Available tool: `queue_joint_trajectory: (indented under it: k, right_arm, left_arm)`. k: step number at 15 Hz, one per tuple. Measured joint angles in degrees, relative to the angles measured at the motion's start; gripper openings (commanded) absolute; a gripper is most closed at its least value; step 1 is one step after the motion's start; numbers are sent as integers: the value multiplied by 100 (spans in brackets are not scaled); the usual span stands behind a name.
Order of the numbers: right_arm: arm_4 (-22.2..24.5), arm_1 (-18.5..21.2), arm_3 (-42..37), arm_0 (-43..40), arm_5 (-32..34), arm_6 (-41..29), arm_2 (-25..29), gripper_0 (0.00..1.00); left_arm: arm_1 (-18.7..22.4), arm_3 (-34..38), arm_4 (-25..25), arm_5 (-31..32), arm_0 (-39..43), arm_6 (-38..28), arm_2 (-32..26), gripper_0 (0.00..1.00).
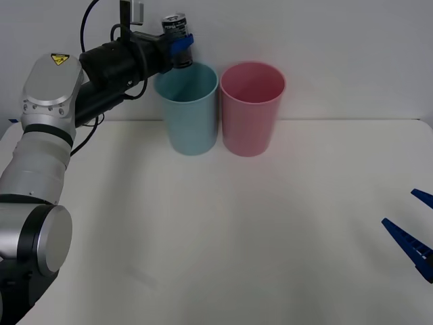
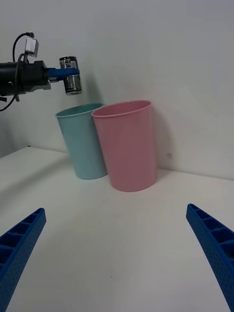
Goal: Grasp the object on the table and drop it into the matching bin: aluminum can to the light blue bin, PET bottle to the pink bin.
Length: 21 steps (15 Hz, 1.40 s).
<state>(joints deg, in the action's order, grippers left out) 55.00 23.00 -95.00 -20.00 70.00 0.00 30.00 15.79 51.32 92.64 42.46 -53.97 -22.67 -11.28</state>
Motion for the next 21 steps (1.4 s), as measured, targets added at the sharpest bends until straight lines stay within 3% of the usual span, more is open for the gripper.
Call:
queue_joint_trajectory:
  k: [8, 18, 21]
  right_arm:
    - [0, 0, 0, 0, 0, 0, 0, 100]
    - [0, 0, 0, 0, 0, 0, 0, 100]
    - [0, 0, 0, 0, 0, 0, 0, 100]
  left_arm:
    - [42, 59, -399, 137, 159, 248, 2, 100]
    - [533, 2220, -1423, 382, 2096, 367, -8, 100]
    - [695, 2704, -1723, 640, 2724, 480, -249, 100]
